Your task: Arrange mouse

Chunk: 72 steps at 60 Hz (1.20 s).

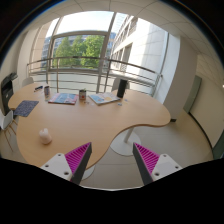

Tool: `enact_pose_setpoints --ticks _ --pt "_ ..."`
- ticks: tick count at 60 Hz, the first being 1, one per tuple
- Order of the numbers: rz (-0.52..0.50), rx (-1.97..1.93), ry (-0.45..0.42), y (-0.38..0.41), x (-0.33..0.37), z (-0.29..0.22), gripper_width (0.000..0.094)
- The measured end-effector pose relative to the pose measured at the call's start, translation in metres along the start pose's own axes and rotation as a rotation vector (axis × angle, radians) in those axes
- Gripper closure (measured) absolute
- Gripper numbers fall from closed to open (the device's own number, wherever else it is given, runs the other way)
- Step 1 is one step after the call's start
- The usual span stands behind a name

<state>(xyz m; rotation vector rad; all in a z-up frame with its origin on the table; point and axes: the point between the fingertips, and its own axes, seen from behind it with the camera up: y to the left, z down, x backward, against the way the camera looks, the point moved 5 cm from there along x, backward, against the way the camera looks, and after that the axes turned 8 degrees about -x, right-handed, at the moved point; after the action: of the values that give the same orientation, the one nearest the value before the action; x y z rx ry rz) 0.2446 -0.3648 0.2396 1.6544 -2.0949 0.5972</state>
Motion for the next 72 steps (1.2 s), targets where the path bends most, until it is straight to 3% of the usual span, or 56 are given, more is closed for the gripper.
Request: enact_pose_setpoints --ticks 12,23,39,58,72 --pt "0.015 -0.009 0.027 0.009 0.005 0.018 0.009" --pt "0.061 -0.036 0.064 0.033 0.027 0.071 0.009" --pt "-0.032 -0.068 0.152 0.155 0.037 0.152 0.0087" --pt "-0.129 -0.017 0.136 0.304 -0.086 0.131 0.0092" --pt "-0.133 -0.017 0.155 0.345 -0.171 0.107 0.0083"
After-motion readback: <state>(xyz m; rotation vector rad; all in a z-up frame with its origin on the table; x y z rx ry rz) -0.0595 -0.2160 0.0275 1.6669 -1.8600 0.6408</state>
